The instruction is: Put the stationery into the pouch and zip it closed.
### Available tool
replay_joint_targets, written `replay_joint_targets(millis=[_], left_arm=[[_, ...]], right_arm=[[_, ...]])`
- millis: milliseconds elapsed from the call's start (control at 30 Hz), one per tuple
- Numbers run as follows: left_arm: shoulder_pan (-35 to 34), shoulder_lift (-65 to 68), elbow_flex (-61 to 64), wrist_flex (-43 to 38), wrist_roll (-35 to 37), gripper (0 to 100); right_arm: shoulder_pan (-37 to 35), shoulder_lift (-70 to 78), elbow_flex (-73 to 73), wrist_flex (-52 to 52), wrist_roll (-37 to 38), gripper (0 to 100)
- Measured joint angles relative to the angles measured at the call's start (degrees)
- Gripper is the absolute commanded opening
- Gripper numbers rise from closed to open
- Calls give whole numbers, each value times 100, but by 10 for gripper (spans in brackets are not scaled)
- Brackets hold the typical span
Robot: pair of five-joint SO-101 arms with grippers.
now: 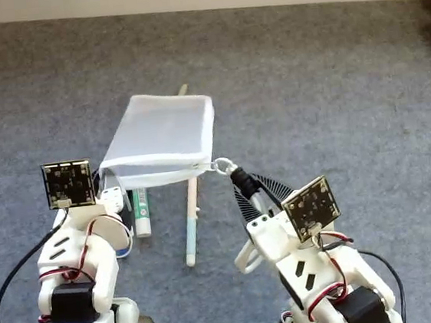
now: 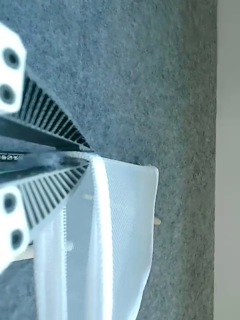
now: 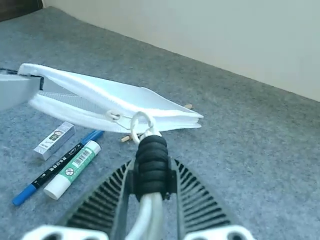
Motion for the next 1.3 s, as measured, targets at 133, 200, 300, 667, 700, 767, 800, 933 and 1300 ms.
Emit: replay_joint_targets(millis=[133,200,300,667,700,767,800,933,1300], left_arm=[[229,0,273,-9,-176,213],[281,18,431,-62,-193,213],[273,18,545,-325,-193,213],[668,18,1108,-1073,-554,135],[703,18,1143,-1134,-624,111],[730,18,1152,-1187,-730,70],[721,18,1152,-1204,-747,51],[721,18,1152,-1204,-774,6],[712,18,62,-141,-334,7]], right_arm=[[53,-44,0,158,-9,5],[9,-53,0,290,-9,5],[-273,-53,-9,510,-9,5],[-703,-62,-484,993,44,5],[-712,-62,-484,993,44,5],[-712,-62,-484,993,44,5],[-712,-62,-484,993,44,5],[-712,-62,-484,993,44,6],[-721,-70,-484,826,44,139]])
